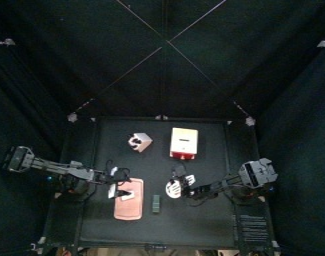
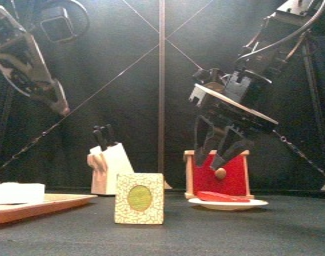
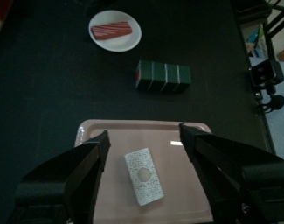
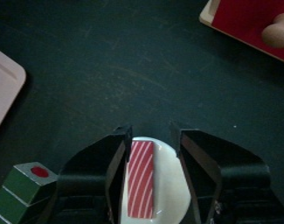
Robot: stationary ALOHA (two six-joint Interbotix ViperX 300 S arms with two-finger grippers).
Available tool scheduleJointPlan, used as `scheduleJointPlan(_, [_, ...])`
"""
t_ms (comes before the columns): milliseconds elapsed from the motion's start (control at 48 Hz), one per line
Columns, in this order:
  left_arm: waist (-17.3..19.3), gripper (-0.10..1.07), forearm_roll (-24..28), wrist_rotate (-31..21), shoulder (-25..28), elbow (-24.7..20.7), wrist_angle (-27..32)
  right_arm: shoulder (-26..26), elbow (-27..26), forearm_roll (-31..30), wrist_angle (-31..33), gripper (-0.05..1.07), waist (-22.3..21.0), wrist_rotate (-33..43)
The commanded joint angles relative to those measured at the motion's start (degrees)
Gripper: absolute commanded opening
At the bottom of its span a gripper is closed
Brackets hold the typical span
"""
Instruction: Grab cleaver
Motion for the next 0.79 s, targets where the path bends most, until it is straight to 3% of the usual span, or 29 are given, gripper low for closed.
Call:
scheduleJointPlan(0, [5.54,0.96,3.52,-0.18,-1.58,-4.04,3.25,-2.81,-1.49,-1.41,0.44,0.78,-0.18,-0.09])
scheduleJointPlan(104, [11.60,0.96,5.10,-0.26,-1.76,-5.10,2.29,-4.39,-1.76,-5.10,2.37,0.77,-0.62,-0.09])
scheduleJointPlan(229, [19.78,0.96,3.52,-0.97,-1.67,-4.83,-0.88,-6.42,-1.41,-10.90,6.94,0.78,-0.79,0.00])
scheduleJointPlan(438, [31.46,0.96,1.85,-2.72,-0.44,-5.01,-6.86,-8.00,-1.67,-12.48,11.95,0.77,-0.79,0.09])
scheduleJointPlan(542, [34.72,0.96,2.02,-2.72,2.37,-6.15,-8.17,-8.09,-1.67,-12.57,12.30,0.77,-0.97,0.09])
scheduleJointPlan(771, [37.53,0.96,3.87,-2.64,10.55,-8.17,-10.28,-8.00,-0.97,-12.30,12.39,0.77,-0.97,0.09])
